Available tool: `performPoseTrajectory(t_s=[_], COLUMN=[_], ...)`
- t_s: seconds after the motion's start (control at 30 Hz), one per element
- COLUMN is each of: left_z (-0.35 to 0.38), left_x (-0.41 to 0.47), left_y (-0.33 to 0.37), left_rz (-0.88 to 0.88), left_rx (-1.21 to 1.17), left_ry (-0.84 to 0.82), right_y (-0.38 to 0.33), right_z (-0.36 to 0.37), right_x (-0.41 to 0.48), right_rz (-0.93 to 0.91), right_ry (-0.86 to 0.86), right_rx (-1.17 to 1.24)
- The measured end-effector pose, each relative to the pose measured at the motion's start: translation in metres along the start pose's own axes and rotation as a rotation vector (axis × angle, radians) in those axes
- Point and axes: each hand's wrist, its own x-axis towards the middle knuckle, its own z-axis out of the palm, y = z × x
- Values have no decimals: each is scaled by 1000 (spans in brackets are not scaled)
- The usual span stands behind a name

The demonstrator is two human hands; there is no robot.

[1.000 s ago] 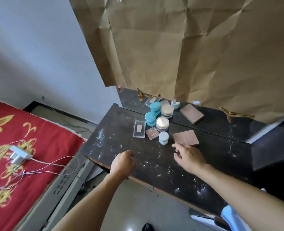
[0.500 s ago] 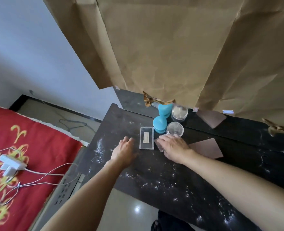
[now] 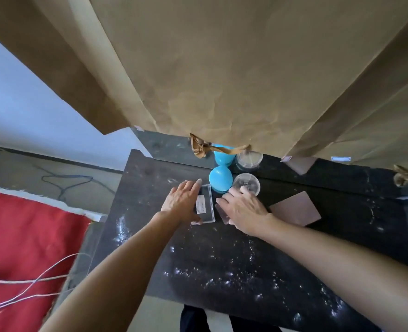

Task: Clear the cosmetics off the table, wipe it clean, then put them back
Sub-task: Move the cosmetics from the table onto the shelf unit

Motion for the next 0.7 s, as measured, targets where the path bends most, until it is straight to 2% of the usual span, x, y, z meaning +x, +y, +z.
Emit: performPoseTrajectory(t_s=[0.23,0.4,0.53,0.7], left_z=[7,-1,-20,-50], left_x=[-15,-32,-47,-63], left_y=[-3,-7,-4,31], left_rz=[-63,-76,-14,128], left_rx=[-36,-418,-535,-646], left_ry=[119,109,72,2], right_y=[-26,-38,-45,-34], right_z=[-2,-4,-20,-30], right_x=[-11,-34,-66,-125], right_rz=[192,330,528,819], right_ry=[95,171,300,322], right_rx=[25,171,385,494])
